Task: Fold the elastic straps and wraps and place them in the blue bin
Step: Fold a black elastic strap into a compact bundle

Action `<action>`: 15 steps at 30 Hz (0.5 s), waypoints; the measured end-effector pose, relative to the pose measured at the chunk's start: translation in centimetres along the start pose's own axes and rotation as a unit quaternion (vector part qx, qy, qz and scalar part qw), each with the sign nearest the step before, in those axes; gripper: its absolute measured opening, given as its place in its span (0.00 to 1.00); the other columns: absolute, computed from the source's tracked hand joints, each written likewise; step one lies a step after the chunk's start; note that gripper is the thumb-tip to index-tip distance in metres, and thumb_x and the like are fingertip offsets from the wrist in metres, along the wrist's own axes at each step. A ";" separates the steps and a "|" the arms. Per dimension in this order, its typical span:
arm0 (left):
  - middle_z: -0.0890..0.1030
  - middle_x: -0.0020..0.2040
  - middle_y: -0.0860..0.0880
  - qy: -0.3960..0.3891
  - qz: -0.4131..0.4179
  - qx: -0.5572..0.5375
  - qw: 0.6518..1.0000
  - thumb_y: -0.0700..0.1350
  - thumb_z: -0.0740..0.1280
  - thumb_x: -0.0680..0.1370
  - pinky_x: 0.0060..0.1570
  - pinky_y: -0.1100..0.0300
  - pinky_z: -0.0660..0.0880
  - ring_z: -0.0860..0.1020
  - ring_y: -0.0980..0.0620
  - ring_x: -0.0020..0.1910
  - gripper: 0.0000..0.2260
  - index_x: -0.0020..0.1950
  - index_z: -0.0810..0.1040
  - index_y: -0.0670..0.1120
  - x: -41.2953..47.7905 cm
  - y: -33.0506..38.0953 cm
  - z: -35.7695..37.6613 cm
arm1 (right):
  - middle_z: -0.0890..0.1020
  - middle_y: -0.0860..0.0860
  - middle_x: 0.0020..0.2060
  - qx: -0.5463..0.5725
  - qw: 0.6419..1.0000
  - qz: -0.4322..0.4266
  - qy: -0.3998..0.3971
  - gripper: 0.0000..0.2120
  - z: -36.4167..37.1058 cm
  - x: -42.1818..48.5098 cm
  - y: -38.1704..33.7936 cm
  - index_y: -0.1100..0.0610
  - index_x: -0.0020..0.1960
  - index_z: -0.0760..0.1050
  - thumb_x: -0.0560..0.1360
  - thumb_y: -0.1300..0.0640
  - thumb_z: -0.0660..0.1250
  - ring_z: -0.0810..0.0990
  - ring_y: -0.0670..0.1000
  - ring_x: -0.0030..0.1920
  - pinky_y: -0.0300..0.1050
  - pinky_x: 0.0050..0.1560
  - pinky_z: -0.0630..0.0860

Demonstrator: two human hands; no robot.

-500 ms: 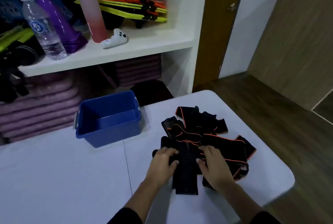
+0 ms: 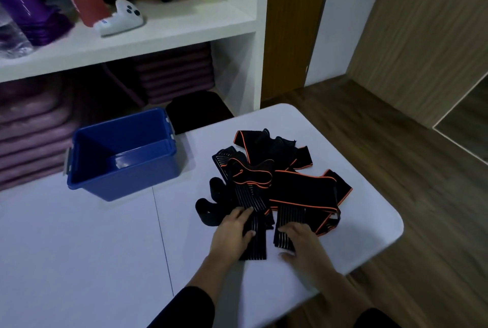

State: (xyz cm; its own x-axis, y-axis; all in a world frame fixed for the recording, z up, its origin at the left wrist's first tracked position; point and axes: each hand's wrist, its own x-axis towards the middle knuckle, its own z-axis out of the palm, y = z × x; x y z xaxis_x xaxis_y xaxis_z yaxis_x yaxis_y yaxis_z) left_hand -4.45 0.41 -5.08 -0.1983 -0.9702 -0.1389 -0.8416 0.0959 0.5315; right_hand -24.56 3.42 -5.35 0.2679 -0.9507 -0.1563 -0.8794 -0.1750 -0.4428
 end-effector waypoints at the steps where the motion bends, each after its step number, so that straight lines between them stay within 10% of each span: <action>1: 0.65 0.70 0.51 -0.001 -0.004 0.009 1.000 0.49 0.65 0.77 0.65 0.57 0.69 0.68 0.50 0.66 0.26 0.74 0.61 0.51 0.3 0.0 0.2 | 0.68 0.46 0.65 0.003 1.000 -0.003 -0.001 0.27 0.1 -0.1 0.2 0.51 0.69 0.66 0.73 0.51 0.68 0.65 0.48 0.66 0.38 0.66 0.60; 15: 0.79 0.51 0.50 0.067 -0.017 0.079 0.994 0.40 0.62 0.76 0.42 0.59 0.75 0.78 0.50 0.50 0.11 0.55 0.80 0.48 1.8 0.4 1.2 | 0.79 0.50 0.55 0.077 0.994 0.012 0.071 0.14 -0.7 -0.1 0.7 0.55 0.62 0.76 0.77 0.61 0.62 0.75 0.49 0.58 0.33 0.53 0.66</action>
State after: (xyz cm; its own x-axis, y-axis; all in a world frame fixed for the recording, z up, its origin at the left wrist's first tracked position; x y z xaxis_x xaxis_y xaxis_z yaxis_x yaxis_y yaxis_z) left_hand -5.74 -1.07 -6.14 -0.1094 -0.9933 -0.0364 -0.9171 0.0868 0.3891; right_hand -25.46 3.20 -5.05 0.1801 -0.9825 -0.0470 -0.8113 -0.1213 -0.5719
